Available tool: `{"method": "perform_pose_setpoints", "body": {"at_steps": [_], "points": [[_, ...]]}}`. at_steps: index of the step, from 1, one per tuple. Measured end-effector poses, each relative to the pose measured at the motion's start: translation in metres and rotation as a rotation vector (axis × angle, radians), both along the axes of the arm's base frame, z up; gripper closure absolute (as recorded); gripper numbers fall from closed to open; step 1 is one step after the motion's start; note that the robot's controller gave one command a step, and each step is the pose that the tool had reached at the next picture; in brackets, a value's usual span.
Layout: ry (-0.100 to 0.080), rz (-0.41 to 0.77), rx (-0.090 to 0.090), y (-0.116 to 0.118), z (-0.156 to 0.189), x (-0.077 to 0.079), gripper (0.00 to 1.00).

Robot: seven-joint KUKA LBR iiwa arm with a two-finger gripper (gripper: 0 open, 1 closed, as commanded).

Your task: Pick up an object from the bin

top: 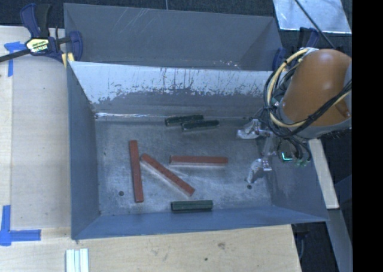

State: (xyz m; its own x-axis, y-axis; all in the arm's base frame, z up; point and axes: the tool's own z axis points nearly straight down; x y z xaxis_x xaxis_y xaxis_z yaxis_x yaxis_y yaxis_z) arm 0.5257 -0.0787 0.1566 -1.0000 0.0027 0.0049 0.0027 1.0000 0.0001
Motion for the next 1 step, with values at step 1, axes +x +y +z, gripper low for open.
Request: {"method": "perform_pose_setpoints", "body": {"at_steps": [1], "points": [[-0.008, 0.002, -0.001, 0.0002, 0.0040, 0.0020, 0.00]]}}
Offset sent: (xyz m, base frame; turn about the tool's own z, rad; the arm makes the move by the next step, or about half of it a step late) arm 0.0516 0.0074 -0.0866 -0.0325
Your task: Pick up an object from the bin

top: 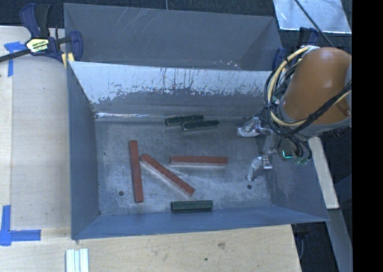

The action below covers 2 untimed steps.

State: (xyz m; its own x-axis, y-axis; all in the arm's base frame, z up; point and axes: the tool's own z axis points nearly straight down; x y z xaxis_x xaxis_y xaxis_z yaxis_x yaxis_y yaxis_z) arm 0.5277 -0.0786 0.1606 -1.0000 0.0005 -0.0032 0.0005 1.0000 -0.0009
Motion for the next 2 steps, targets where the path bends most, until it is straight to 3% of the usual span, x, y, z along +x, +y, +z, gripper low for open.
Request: {"method": "perform_pose_setpoints", "body": {"at_steps": [1, 2], "points": [[-0.024, 0.029, -0.002, 0.0059, -0.0828, 0.0575, 1.00], [-0.015, 0.031, -0.002, 0.0062, -0.0851, 0.0552, 0.00]]}}
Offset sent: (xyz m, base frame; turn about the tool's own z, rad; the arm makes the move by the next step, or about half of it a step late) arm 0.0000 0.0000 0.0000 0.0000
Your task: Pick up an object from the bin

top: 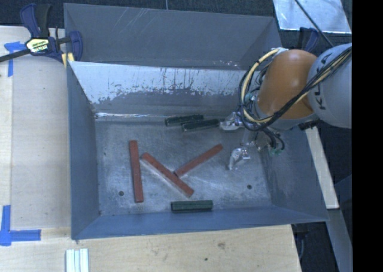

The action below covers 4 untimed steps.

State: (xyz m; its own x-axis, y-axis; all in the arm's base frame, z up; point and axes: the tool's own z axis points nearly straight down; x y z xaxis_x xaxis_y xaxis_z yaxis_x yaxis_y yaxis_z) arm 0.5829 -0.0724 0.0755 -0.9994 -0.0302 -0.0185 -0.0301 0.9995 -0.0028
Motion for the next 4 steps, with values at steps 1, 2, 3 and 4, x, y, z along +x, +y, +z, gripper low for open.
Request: {"method": "perform_pose_setpoints", "body": {"at_steps": [1, 2, 3, 4], "points": [[0.000, 0.000, 0.000, 0.000, 0.000, 0.000, 0.00], [-0.014, 0.153, -0.004, 0.088, 0.004, -0.036, 1.00], [-0.014, 0.154, -0.004, 0.088, 0.004, -0.036, 1.00], [0.018, 0.127, 0.001, 0.089, 0.199, -0.042, 1.00]]}}
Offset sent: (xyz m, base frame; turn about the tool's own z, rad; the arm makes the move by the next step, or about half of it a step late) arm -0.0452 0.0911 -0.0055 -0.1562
